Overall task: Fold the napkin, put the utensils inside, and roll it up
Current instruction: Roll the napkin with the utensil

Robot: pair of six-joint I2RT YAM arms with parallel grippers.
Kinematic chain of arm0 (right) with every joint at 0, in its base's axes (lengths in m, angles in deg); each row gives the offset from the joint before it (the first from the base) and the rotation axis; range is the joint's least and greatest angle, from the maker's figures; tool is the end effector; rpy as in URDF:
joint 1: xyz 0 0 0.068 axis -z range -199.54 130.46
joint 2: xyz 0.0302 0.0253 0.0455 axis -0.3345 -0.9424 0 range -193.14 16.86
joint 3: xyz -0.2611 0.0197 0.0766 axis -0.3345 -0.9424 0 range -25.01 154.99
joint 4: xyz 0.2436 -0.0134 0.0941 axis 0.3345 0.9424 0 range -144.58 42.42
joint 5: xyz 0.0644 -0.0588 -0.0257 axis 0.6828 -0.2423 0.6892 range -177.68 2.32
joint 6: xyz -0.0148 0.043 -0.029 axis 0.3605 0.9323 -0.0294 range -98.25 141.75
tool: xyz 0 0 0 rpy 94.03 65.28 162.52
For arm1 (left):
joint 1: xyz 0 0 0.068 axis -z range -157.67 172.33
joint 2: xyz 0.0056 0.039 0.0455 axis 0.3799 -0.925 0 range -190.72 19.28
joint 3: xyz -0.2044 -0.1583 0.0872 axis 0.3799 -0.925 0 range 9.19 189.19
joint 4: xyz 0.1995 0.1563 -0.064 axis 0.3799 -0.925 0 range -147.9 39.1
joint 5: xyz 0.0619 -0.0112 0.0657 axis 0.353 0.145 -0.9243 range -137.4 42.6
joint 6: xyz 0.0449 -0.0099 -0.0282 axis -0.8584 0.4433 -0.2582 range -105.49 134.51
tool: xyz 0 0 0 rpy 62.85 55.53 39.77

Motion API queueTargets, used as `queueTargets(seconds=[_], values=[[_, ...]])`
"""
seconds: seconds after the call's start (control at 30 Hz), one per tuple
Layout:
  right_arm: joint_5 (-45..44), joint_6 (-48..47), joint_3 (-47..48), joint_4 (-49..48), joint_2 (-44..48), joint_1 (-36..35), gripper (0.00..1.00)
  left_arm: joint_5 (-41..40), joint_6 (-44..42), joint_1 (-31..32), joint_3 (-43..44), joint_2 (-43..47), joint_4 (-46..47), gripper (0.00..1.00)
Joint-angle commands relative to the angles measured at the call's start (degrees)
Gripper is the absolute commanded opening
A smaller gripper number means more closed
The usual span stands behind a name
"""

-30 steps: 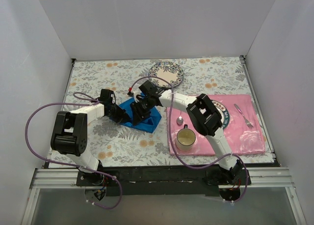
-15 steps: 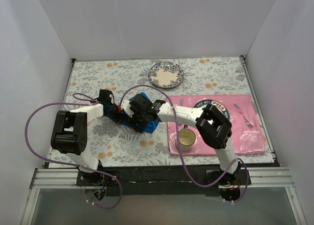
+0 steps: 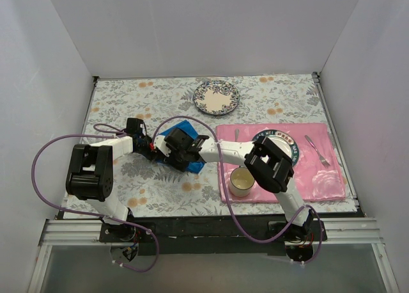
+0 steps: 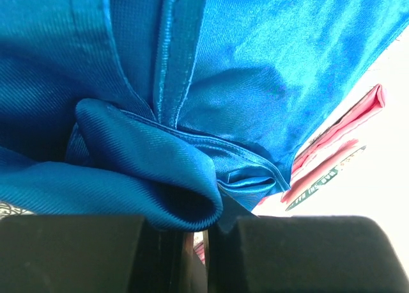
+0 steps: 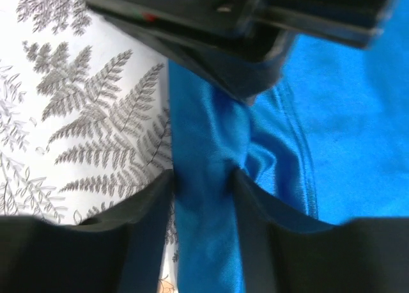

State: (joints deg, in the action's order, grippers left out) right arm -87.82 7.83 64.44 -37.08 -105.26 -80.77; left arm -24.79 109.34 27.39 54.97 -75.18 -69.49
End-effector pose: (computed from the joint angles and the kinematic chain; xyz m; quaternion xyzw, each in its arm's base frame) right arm 0.2258 0.4113 0.1711 -0.5729 0.7455 0.1356 0.3125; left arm 0.2864 -0.0390 0.1337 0.6510 -0.7085 0.2716 0.0228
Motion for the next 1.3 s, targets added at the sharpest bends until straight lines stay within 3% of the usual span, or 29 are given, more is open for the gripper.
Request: queueTargets(seconds=[0.0,0.07,0.17,0.3,0.33,0.43,0.57,0.73,0.9,1.07,1.27], values=[[-2.4,1.7,-2.4,-1.1,-3.5,0.1,0.43,-6.9,-3.4,-1.3,-2.0,-1.6,-4.5,0.07],[-2.3,2.5,-2.8,-0.7,-4.8,0.1,0.29,-6.8,-3.9,-2.0,-1.5,-0.6,-5.1,0.08],[1.6,4.4,-2.6,-0.3,-5.5,0.6,0.16,-6.9,-5.9,-2.7,1.0,2.0,-6.8,0.13],[11.6,10.3,-0.5,1.2,-7.0,2.7,0.03,-10.5,-8.7,-2.7,8.1,5.4,-11.9,0.28],[14.9,11.2,0.5,1.4,-7.7,3.4,0.02,-12.5,-9.6,-2.7,9.2,6.2,-13.0,0.36],[21.8,14.4,1.7,2.0,-8.5,4.3,0.01,-15.7,-10.3,-2.7,11.3,9.8,-15.6,0.48],[32.4,21.2,0.3,-2.2,-9.6,8.0,0.01,-19.4,-9.8,-2.7,10.6,14.6,-18.1,0.54],[43.8,28.5,3.1,-4.1,-13.5,11.8,0.01,-16.5,-6.9,-2.7,5.7,19.1,-20.5,0.54],[48.9,37.1,1.9,-9.1,-13.9,13.7,0.01,-10.4,-4.7,-0.1,-0.2,19.8,-16.9,0.57],[52.1,41.5,2.4,-11.7,-15.2,14.5,0.01,-8.4,-3.9,1.2,-0.4,15.4,-11.1,0.57],[53.6,46.3,2.9,-13.6,-16.3,15.2,0.01,-11.0,-3.1,2.1,0.7,10.9,-11.1,0.54]])
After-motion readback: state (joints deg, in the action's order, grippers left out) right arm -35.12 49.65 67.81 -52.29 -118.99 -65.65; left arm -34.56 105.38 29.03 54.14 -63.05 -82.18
